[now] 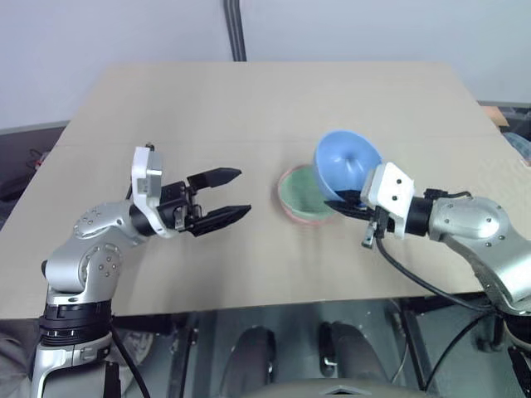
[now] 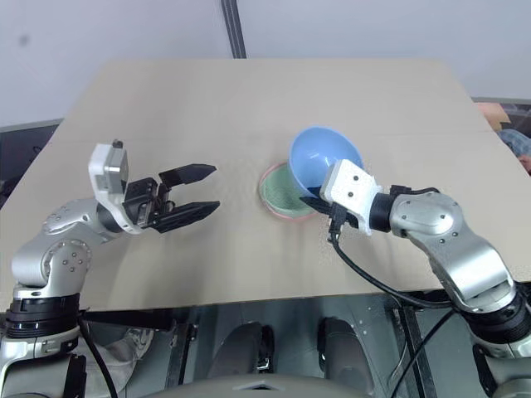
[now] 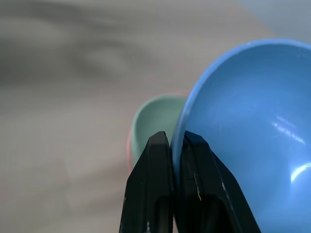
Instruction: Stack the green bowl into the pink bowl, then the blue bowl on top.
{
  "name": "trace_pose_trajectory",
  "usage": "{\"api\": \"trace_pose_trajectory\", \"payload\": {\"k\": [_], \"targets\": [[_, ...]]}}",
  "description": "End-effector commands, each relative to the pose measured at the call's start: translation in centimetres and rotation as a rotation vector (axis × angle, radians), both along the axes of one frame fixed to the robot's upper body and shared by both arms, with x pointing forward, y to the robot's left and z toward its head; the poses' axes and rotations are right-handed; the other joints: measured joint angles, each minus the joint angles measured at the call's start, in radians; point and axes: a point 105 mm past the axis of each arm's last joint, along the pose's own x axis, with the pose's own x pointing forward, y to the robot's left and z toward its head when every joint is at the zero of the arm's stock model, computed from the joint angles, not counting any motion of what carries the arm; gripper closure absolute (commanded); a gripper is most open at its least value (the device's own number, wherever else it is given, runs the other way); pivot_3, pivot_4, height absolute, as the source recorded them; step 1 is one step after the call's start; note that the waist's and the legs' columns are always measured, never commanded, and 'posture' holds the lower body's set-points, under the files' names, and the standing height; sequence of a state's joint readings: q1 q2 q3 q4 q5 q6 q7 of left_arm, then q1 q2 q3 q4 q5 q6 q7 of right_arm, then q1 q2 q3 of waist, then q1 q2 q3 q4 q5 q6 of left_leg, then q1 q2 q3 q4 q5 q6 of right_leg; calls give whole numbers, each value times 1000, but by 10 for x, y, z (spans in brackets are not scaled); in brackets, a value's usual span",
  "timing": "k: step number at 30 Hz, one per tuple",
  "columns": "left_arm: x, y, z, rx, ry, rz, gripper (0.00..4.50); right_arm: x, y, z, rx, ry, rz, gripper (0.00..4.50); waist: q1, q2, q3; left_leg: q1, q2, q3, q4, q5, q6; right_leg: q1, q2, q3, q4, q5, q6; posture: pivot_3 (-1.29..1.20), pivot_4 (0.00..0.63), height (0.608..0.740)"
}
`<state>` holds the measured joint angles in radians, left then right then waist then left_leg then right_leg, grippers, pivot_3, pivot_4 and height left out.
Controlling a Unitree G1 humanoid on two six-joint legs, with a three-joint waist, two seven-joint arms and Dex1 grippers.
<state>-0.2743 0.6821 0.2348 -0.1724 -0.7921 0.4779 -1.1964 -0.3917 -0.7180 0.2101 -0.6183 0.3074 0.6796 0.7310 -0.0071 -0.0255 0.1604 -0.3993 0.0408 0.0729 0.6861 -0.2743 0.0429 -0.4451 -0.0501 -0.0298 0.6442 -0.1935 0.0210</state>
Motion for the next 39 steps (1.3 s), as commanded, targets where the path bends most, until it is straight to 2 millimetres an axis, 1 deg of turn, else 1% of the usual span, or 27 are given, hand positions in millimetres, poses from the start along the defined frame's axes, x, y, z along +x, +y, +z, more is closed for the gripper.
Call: {"api": "trace_pose_trajectory", "payload": {"k": [1,5,9,15,18,21,23,25,26,28,30,32,34,36,37,39], "targets": [[-2,1,8,-6,-41,-5,0,0,4,8,-13,-73,25,4420,-1,0,0,0,0,0,0,0,0,0,0,0,0,0,0,0,150,740],[-4,2,6,-9,-33,1,0,-2,11,16,-12,-100,79,4420,-4,0,0,0,0,0,0,0,0,0,1,0,0,-1,2,0,150,740],[-5,1,4,-12,-24,3,0,-3,19,18,-30,-98,132,4420,-4,0,0,0,1,0,0,0,0,0,1,0,0,-1,2,0,150,740],[-5,2,4,-13,-26,12,0,-6,27,10,-90,-68,208,4420,-2,0,0,0,0,0,0,0,0,0,0,0,0,0,0,0,150,740],[-6,0,3,-14,-24,14,0,-1,29,7,-112,-72,212,4420,-3,0,0,0,0,0,0,0,0,0,0,0,0,0,0,0,150,740],[-7,-1,3,-19,-21,16,0,11,31,10,-107,-90,182,3437,-4,0,0,0,0,0,0,0,0,0,0,0,0,0,0,0,150,740],[-7,0,3,-20,-20,21,0,19,31,18,-94,-130,156,2449,-4,0,0,0,0,0,0,0,0,0,1,0,0,0,0,0,150,740],[-8,1,3,-24,-17,30,0,22,32,26,-67,-156,144,1556,-4,0,0,0,1,-1,0,0,0,0,1,-1,0,0,0,0,150,740],[-8,1,3,-26,-14,37,0,23,32,32,-44,-184,128,1017,-4,0,0,0,1,-1,0,0,0,0,1,-1,0,1,0,0,150,740],[-6,3,3,-15,-28,77,0,18,30,47,50,-193,114,116,-3,0,0,0,1,-1,0,0,0,0,0,-1,0,1,1,0,150,740],[-6,5,1,-6,-26,109,0,11,23,58,123,-194,93,116,1,0,0,-1,0,-1,0,0,0,0,0,-1,0,1,1,0,150,740],[-9,9,-1,-2,-19,120,0,5,8,62,175,-174,47,116,1,0,0,-1,0,0,0,0,0,0,-1,-1,-1,1,1,0,150,740],[-10,14,-4,18,-16,152,0,-1,-12,57,186,-154,-17,116,6,0,0,-2,1,-1,-1,0,0,0,-1,-2,-2,1,1,0,150,740],[-11,18,-9,54,-18,184,0,-5,-37,49,190,-132,-107,116,15,0,0,-2,0,-1,-1,0,0,0,-2,-2,-2,1,1,0,150,740],[-12,20,-9,55,-10,194,0,-7,-52,45,217,-108,-158,36,16,0,0,-2,0,-1,-1,0,0,0,-2,-2,-3,1,1,0,150,740],[-14,25,-9,63,-7,217,0,-15,-78,28,184,-68,-222,36,20,0,0,-2,0,0,-1,0,0,0,-2,-1,-3,0,0,0,150,740]]}}
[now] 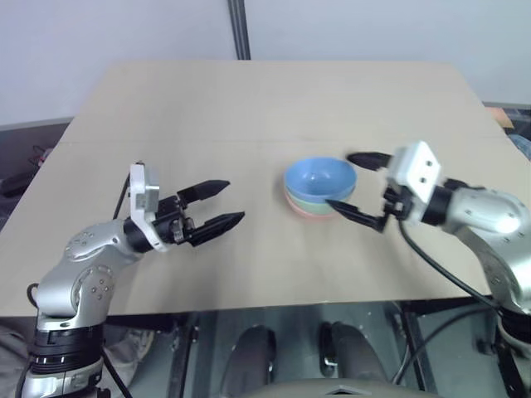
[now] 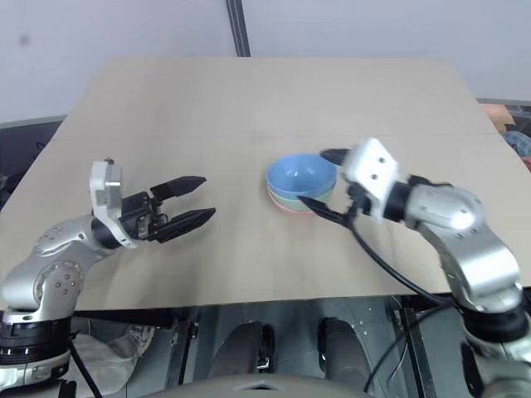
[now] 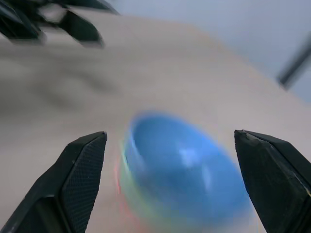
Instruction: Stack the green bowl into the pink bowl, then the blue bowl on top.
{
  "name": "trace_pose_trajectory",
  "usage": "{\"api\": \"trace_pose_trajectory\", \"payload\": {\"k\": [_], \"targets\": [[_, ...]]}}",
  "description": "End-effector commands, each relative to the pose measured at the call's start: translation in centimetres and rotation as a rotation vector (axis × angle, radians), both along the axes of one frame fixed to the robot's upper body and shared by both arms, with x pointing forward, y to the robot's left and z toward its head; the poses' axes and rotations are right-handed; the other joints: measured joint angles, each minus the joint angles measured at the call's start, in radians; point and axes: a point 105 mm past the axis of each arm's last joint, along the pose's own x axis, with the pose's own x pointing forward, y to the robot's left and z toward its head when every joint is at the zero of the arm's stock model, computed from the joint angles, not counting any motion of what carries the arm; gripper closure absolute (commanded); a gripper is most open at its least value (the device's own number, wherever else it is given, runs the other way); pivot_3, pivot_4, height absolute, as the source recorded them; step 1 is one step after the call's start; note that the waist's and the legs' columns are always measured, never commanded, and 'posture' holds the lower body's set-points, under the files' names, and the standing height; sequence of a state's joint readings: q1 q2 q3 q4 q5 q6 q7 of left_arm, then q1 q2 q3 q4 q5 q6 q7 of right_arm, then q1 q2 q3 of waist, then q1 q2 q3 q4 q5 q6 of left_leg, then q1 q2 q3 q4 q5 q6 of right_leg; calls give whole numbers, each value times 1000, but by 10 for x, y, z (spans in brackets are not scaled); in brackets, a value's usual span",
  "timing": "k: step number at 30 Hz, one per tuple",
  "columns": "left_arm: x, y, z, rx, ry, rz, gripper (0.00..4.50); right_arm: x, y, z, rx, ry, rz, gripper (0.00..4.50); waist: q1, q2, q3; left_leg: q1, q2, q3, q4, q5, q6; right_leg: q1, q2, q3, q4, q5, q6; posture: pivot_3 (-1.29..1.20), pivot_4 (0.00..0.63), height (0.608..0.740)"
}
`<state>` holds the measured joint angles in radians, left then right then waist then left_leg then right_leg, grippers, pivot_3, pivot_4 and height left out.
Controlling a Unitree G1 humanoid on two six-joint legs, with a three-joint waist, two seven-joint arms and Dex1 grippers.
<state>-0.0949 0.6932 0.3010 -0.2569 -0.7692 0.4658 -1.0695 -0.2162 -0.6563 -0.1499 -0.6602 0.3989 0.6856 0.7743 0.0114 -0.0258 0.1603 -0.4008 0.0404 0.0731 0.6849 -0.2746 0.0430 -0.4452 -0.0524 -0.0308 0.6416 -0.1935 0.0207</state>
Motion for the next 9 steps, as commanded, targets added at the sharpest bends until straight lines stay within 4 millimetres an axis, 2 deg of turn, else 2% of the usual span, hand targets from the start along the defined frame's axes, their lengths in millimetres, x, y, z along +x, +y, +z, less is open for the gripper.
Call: {"api": "trace_pose_trajectory", "payload": {"k": [1,5,9], "targets": [[-5,6,15,33,-70,30,0,-16,-33,-1,-44,-27,-69,36,3,0,0,1,0,0,0,0,0,0,0,0,0,-2,-2,0,150,740],[-10,15,13,61,-50,62,0,-27,-65,-14,-28,2,-183,36,0,0,0,3,1,-1,0,0,0,2,2,0,1,-4,1,0,150,740],[-13,22,8,108,-35,89,0,-33,-76,-14,-23,10,-197,36,-4,1,0,6,3,0,0,0,0,2,3,1,2,-4,1,0,150,740]]}}
